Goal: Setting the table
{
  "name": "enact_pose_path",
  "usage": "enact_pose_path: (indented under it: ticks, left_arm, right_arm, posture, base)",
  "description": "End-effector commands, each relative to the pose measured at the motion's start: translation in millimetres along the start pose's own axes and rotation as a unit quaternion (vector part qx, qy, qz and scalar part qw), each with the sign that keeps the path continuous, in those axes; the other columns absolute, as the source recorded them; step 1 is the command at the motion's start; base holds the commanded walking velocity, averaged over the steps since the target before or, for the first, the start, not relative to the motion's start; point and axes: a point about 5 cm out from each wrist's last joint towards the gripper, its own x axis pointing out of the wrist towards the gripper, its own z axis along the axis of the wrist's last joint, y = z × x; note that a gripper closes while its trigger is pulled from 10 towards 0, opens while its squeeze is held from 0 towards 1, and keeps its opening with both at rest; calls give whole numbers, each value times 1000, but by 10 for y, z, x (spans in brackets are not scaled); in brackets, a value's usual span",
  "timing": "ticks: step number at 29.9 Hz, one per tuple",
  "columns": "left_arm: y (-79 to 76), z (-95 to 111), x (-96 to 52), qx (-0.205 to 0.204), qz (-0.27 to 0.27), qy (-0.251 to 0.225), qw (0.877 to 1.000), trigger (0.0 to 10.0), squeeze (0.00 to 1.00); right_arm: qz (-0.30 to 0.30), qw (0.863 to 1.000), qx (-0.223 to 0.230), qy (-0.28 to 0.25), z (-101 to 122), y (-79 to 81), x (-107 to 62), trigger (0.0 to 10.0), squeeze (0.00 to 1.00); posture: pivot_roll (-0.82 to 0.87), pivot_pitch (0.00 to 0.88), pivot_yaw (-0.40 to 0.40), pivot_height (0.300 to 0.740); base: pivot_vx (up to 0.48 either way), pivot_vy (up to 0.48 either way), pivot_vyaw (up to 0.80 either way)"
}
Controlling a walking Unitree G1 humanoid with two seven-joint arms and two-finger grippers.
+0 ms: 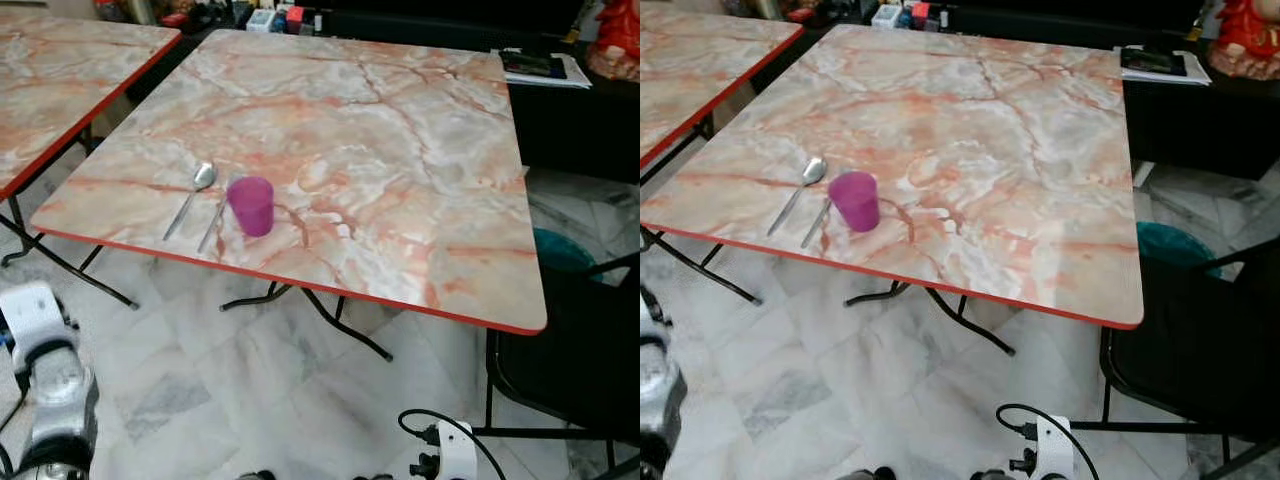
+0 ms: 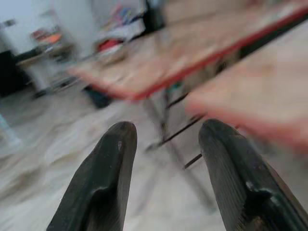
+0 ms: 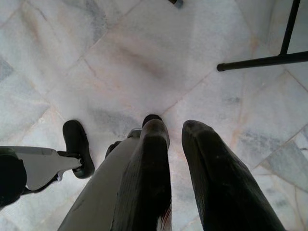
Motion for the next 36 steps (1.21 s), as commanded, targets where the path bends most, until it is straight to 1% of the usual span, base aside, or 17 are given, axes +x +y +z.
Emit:
enact_pose_path:
  ticks: [1,2,3,6,7,8,9,10,11,13,15,17,22,23,28,30,36]
  left_arm:
    - [-256,315,124,-31,-65,-42,997,10000,0]
    - [-322,361,132,-46,-81,-43,995,10000,0]
    - [-486,440,139,-76,-126,-37,988,10000,0]
    - [-978,652,45,-137,-248,-24,959,10000,0]
    - [-978,652,45,-137,-248,-24,959,10000,0]
    - [-1160,728,-28,-159,-278,-20,947,10000,0]
    - [-1231,753,-55,-183,-287,-11,940,10000,0]
    - [-1231,753,-55,-183,-287,-11,940,10000,0]
    - [-1288,772,-77,-209,-293,0,933,10000,0]
    - [-1295,775,-79,-214,-295,2,931,10000,0]
    - [-1406,817,-95,-231,-311,14,922,10000,0]
    - [-1441,890,-80,-237,-327,11,915,10000,0]
    - [-1417,984,-9,-233,-336,5,913,10000,0]
    - [-1404,1001,18,-221,-339,7,914,10000,0]
    - [-1404,1036,27,-223,-350,6,910,10000,0]
    - [-1410,1048,35,-209,-360,12,909,10000,0]
    - [-1437,1097,33,-217,-371,17,903,10000,0]
  right_arm:
    - [-2,1000,5,6,-42,-6,-8,10000,0]
    - [-2,1000,6,6,-42,-6,-8,10000,0]
    - [-3,1000,7,6,-42,-5,-8,10000,0]
    - [-4,1000,10,5,-42,-1,-7,10000,0]
    - [-4,1000,10,5,-42,-1,-7,10000,0]
    - [-5,1000,13,4,-42,2,-7,10000,0]
    - [-5,1000,14,4,-42,3,-7,10000,0]
    - [-5,1000,14,4,-42,3,-7,10000,0]
    - [-6,1000,14,4,-42,4,-7,10000,0]
    - [-6,1000,14,4,-42,4,-7,10000,0]
    - [-8,1000,17,5,-48,6,-7,10000,0]
    - [-8,1000,18,5,-50,9,-7,10000,0]
    - [-5,1000,14,8,-53,12,-7,10000,0]
    - [-5,1000,14,9,-55,12,-7,10000,0]
    - [-5,1000,9,11,-57,11,-7,10000,0]
    - [-6,1000,8,13,-61,8,-7,10000,0]
    - [-4,1000,6,15,-65,7,-8,10000,0]
  posture:
    - [-27,156,5,740]
    - [-27,156,5,740]
    - [-28,157,8,740]
    - [-33,156,11,740]
    - [-33,156,11,740]
    - [-39,157,13,740]
    - [-40,157,13,740]
    - [-40,157,13,740]
    - [-40,157,13,740]
    - [-40,157,13,740]
    - [-46,158,13,740]
    - [-44,159,15,740]
    - [-44,159,16,740]
    - [-38,159,18,740]
    - [-39,158,17,740]
    - [-39,157,16,740]
    - [-37,153,14,740]
  base:
    - [0,0,0]
    - [0,0,0]
    - [0,0,0]
    - [0,0,0]
    - [0,0,0]
    - [0,0,0]
    - [0,0,0]
    - [0,0,0]
    - [0,0,0]
    - [0,0,0]
    - [0,0,0]
    - [0,0,0]
    - [0,0,0]
    - [0,0,0]
    - [96,0,0]
    - [261,0,0]
    - [284,0,0]
